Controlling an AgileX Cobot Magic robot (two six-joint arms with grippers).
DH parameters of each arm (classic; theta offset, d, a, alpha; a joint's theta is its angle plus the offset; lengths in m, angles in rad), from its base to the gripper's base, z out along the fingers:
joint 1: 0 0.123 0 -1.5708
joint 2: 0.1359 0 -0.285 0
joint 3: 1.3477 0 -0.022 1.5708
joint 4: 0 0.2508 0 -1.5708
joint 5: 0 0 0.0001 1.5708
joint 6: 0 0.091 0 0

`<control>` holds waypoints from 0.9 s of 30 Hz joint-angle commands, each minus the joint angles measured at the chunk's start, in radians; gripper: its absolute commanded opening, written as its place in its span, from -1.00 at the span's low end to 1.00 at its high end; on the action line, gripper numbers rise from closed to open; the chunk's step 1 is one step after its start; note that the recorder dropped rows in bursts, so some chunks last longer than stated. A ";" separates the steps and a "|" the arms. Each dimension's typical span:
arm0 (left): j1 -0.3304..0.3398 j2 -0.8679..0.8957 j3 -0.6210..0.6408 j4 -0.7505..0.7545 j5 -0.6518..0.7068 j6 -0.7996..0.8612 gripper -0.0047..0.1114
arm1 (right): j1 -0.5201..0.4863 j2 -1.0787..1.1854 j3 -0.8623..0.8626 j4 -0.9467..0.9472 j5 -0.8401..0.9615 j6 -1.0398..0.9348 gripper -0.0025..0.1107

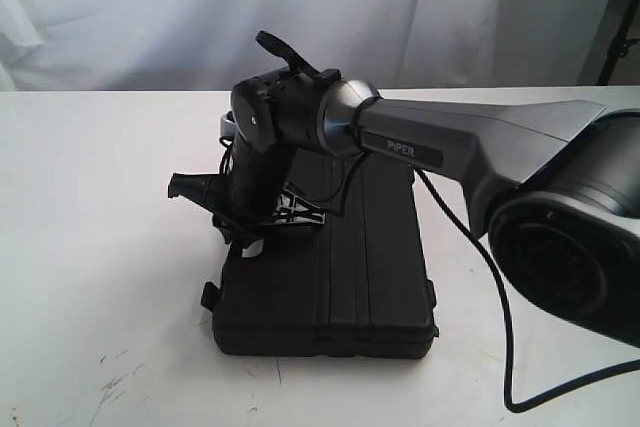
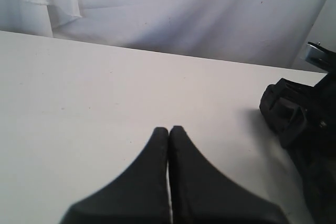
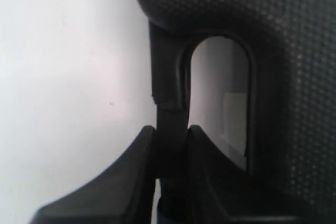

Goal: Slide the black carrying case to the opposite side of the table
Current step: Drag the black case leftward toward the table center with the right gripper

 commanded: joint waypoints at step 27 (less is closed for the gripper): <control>0.001 -0.005 0.004 0.004 -0.009 0.001 -0.92 | -0.018 -0.015 -0.054 0.004 0.051 -0.027 -0.24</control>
